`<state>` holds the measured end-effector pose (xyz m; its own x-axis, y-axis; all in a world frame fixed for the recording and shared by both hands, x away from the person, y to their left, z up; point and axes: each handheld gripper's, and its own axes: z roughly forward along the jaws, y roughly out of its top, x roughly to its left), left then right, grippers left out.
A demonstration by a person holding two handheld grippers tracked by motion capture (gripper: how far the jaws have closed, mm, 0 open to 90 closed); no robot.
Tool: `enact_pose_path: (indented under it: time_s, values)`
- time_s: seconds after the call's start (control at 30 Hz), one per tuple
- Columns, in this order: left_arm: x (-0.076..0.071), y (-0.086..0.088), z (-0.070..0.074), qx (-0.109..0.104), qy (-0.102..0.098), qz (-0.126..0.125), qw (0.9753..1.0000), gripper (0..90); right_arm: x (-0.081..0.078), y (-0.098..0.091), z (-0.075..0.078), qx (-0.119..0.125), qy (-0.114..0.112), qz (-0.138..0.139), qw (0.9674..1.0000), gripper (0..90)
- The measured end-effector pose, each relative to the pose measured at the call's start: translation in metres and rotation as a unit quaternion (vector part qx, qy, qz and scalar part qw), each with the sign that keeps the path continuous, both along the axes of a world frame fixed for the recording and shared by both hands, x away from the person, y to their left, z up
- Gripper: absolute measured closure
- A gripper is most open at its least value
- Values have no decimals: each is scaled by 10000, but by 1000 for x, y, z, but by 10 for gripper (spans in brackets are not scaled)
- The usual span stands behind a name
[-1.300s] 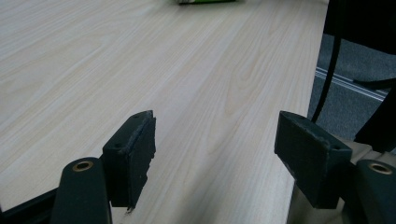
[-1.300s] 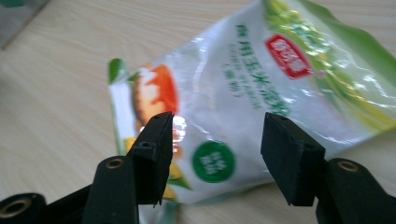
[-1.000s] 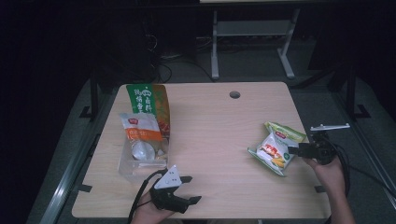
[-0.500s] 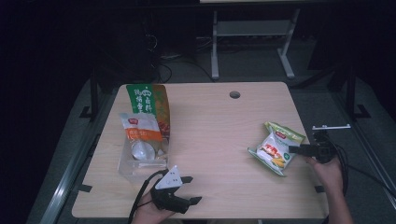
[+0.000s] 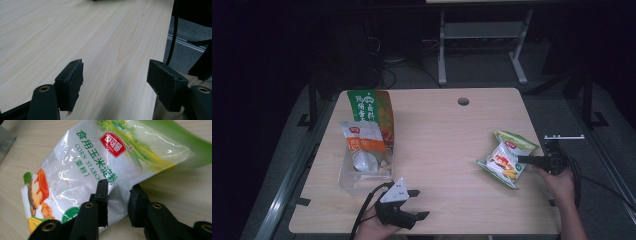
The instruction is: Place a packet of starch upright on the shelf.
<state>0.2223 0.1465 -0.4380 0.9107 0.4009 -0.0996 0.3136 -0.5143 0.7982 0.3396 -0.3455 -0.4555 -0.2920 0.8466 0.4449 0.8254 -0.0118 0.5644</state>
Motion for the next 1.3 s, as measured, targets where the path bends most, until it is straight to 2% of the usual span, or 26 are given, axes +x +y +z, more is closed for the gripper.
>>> enact_pose_path:
  time_s: [0.07, 0.2, 0.37, 0.57, 0.6, 0.63, 0.73, 0.9, 0.93, 1.03, 1.2, 1.23, 1.3]
  values:
    - [-1, 0, 0, -13, 44, 29, 10000, 289, -1, 1, 1, -46, -34, 67, 10000, 829]
    - [0, 1, 0, -20, 47, 40, 10000, 288, -5, 5, 5, -205, -146, 178, 9995, 880]
    - [0, 1, 0, -13, 47, 39, 10000, 289, -9, 8, 10, -274, -273, 216, 9990, 888]
    - [1, 1, 0, -40, 73, 49, 10000, 288, -20, 13, 25, -230, -666, 339, 9969, 890]
    - [1, 1, 0, -40, 73, 49, 10000, 288, -20, 13, 25, -230, -666, 339, 9969, 890]
    - [1, 1, 1, -72, 90, 41, 9999, 288, -23, 17, 30, -242, -787, 410, 9958, 890]
    - [2, 0, 2, -76, 90, 62, 9999, 288, -30, 23, 38, -261, -959, 525, 9937, 891]
    - [5, -3, 4, -87, 89, 63, 9999, 288, -40, 33, 49, -308, -1157, 690, 9904, 891]
    - [6, -5, 5, -103, 88, 72, 9999, 288, -45, 39, 53, -401, -1259, 822, 9878, 891]
    - [9, -13, 9, -78, 53, 34, 10000, 288, -52, 46, 59, -528, -1390, 1020, 9836, 890]
    - [17, -26, 12, -89, 32, 16, 10000, 288, -60, 56, 65, -843, -1630, 1387, 9732, 885]
    - [17, -26, 12, -89, 32, 16, 10000, 288, -62, 57, 66, -842, -1636, 1406, 9728, 883]
    - [21, -37, 14, -68, 25, -25, 10000, 290, -64, 57, 65, -876, -1711, 1528, 9694, 878]
